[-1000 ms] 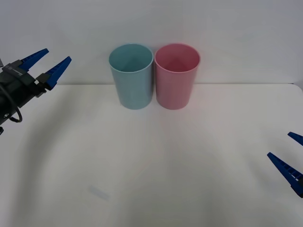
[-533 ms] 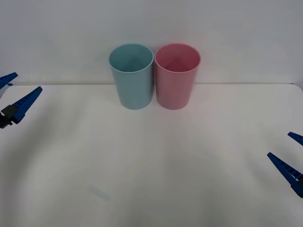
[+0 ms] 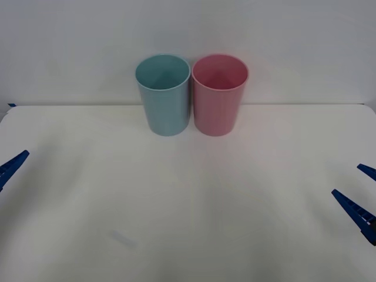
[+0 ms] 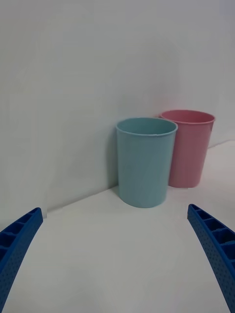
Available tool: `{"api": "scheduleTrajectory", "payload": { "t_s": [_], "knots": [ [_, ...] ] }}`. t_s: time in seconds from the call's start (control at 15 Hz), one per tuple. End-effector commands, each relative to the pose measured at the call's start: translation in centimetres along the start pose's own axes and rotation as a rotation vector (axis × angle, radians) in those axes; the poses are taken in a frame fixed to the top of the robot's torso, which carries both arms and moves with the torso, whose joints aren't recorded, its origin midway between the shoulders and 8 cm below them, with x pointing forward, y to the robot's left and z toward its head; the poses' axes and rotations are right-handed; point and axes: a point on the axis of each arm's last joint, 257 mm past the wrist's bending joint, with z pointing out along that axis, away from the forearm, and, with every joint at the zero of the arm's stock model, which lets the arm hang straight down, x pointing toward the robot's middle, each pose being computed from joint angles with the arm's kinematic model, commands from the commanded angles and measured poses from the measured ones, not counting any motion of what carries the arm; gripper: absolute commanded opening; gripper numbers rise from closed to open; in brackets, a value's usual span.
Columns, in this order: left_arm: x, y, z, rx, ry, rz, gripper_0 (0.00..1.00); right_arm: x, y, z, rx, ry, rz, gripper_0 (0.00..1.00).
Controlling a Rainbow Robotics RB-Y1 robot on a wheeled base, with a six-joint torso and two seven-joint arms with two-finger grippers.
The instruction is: Grasp the object on the table and drop it into the matching bin: aluminum can to the light blue bin, PET bottle to the pink bin.
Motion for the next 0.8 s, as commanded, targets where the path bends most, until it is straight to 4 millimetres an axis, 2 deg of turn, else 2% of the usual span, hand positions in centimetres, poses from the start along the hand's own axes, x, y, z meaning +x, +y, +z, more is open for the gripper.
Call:
{"api": "scheduleTrajectory", "payload": {
  "t_s": [0.07,0.33,0.8],
  "knots": [
    [0.5,-0.5,-1.5,0.004,0.011,-0.018,1.0,0.0,0.0,0.0,0.0,0.0,0.0,1.0],
    [1.3,-1.4,-3.2,0.009,0.019,-0.052,1.0,0.0,0.0,0.0,0.0,0.0,0.0,1.0],
    [2.0,-1.9,-2.9,0.017,0.029,-0.08,1.0,0.0,0.0,0.0,0.0,0.0,0.0,1.0]
  ]
}}
